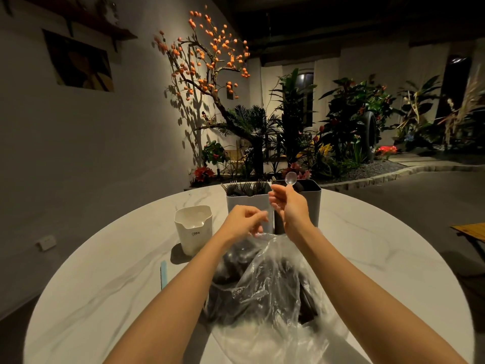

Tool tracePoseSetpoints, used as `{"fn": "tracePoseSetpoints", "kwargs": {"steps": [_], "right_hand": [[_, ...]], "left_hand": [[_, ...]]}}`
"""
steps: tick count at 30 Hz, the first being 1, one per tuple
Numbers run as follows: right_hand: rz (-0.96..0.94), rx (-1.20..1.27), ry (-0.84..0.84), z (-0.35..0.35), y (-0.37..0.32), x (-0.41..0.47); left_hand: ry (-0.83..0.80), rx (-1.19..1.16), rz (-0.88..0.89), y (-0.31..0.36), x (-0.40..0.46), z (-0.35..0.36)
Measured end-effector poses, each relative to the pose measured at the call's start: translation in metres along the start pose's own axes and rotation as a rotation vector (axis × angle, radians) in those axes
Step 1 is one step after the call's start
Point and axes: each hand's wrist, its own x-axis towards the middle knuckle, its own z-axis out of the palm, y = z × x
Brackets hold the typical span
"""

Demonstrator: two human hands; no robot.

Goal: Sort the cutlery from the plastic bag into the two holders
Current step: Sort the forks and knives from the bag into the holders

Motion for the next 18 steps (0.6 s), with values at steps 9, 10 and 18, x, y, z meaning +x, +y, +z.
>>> {"fn": "tracePoseSetpoints", "kwargs": {"steps": [9,10,18], "right_hand": [[0.027,-0.559,-0.285,-0.010,0.015,-0.012],[0.005,-0.593,-0.304,-0.011,0.016,-0.012],[-0.216,-0.994,-0.404,-0.006,0.027,-0.009]], "left_hand": [[0.183,-0.089,-0.218,-0.002,0.003,-0.008],[0.176,-0.122,-0.212,-0.003,0.003,-0.010],[0.258,-0.372,-0.251,-0.005,0.005,-0.014]]}}
